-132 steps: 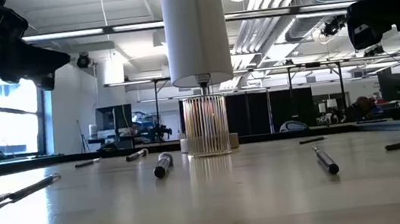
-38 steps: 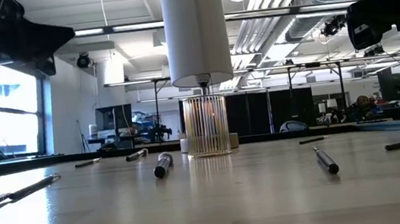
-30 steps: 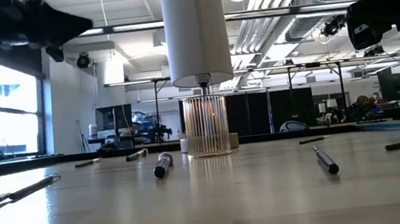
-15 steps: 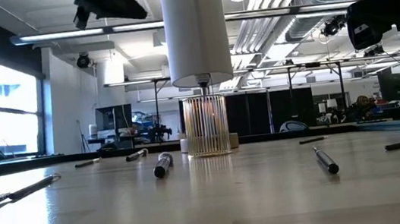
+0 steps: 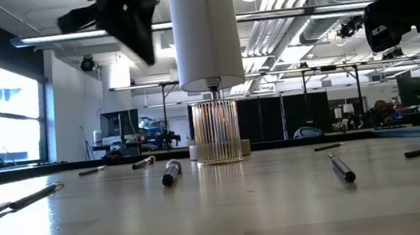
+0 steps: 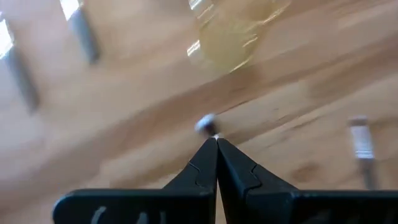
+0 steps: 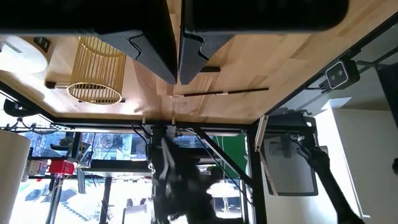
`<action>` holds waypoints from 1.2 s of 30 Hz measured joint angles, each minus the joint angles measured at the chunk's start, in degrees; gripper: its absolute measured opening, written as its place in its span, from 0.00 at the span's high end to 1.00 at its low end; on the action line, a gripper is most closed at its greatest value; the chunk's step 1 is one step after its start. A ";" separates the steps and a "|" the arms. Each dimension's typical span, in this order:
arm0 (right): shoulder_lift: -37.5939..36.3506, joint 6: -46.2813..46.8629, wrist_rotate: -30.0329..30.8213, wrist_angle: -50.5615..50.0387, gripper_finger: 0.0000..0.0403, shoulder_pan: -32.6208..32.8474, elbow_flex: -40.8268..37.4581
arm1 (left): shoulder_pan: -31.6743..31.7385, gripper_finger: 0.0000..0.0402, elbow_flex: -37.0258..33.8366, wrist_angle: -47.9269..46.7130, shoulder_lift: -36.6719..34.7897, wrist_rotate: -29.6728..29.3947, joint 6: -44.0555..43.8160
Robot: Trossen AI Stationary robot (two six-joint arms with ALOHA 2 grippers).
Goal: Put items in baskets/containers
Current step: Put the black powder brush into the gold container
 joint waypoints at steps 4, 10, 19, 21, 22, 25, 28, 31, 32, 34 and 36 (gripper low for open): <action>0.00 -0.01 0.00 0.00 0.97 0.00 0.00 | 0.74 1.00 0.72 -4.85 3.99 2.58 -5.76; 0.00 -0.01 0.02 -0.03 0.97 -0.01 0.00 | 7.58 0.96 0.67 -5.80 6.20 11.56 -4.91; 0.09 -0.01 0.01 0.10 0.97 -0.02 -0.01 | 14.24 0.75 0.76 3.51 7.54 18.00 8.55; 0.09 0.00 0.00 0.17 0.97 0.00 -0.02 | 14.74 0.71 0.66 5.46 7.78 19.10 9.55; 0.09 -0.01 0.00 0.18 0.97 0.00 -0.02 | 14.95 0.70 0.71 5.86 7.76 19.74 9.71; 0.09 0.00 0.00 0.22 0.97 0.00 -0.02 | 15.13 0.67 0.76 5.76 8.30 20.54 9.53; 0.09 -0.02 0.00 0.22 0.97 0.00 -0.02 | 15.15 0.67 0.66 5.66 10.56 21.21 8.73; 0.09 0.00 0.00 0.26 0.97 0.00 -0.02 | 15.13 0.67 0.72 7.60 12.30 22.66 9.52; 0.09 -0.02 0.00 0.26 0.97 0.00 -0.02 | 15.13 0.67 0.73 8.04 13.09 22.66 9.91; 0.09 0.00 0.00 0.26 0.97 -0.01 -0.02 | 15.13 0.67 0.71 9.54 14.76 22.72 9.92; 0.09 -0.01 0.00 0.25 0.97 0.00 -0.02 | 15.13 0.67 0.68 10.30 15.52 23.09 9.89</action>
